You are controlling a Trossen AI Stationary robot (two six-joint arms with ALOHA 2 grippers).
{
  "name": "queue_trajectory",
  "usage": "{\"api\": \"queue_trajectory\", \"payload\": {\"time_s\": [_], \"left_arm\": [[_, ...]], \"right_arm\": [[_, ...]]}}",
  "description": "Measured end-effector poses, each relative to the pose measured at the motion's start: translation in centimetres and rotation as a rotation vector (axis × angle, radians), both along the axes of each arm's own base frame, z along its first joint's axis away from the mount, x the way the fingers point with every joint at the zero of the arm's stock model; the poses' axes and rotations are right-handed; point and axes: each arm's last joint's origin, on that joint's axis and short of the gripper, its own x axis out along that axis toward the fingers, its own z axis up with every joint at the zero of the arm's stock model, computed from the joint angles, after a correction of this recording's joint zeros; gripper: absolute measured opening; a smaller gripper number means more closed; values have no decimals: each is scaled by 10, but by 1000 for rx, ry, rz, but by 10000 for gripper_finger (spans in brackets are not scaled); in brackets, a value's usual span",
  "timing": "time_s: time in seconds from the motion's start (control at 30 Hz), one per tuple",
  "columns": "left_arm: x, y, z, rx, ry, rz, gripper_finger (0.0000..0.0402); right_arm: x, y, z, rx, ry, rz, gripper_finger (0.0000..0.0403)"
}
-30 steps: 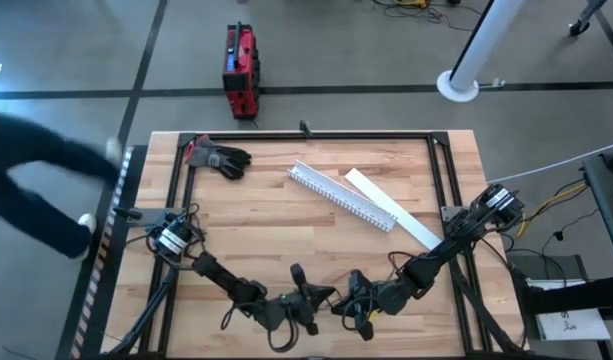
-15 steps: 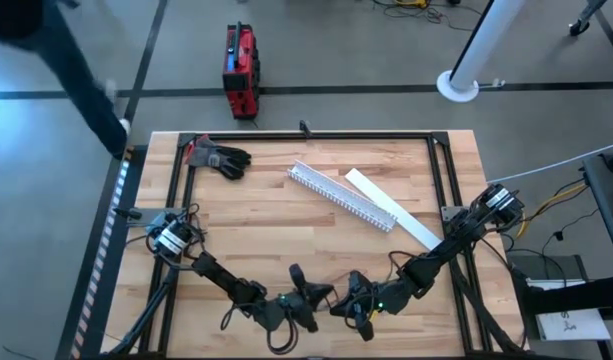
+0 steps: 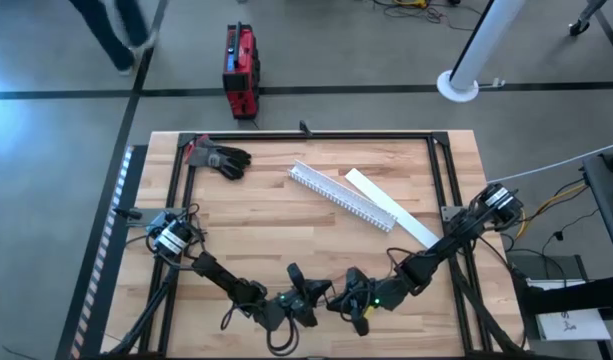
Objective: Ziptie cables
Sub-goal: Wrap the cables together using the zip tie
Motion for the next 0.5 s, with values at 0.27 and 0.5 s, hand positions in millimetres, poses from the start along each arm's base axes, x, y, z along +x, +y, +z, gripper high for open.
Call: {"api": "queue_trajectory", "payload": {"time_s": [0.27,0.5], "left_arm": [[-1,1,0,22,7,51,0],[-1,2,0,100,45,81,0]], "right_arm": [[6,-7,1,7,-1,-28,0],[8,-6,5,21,-23,-31,0]]}}
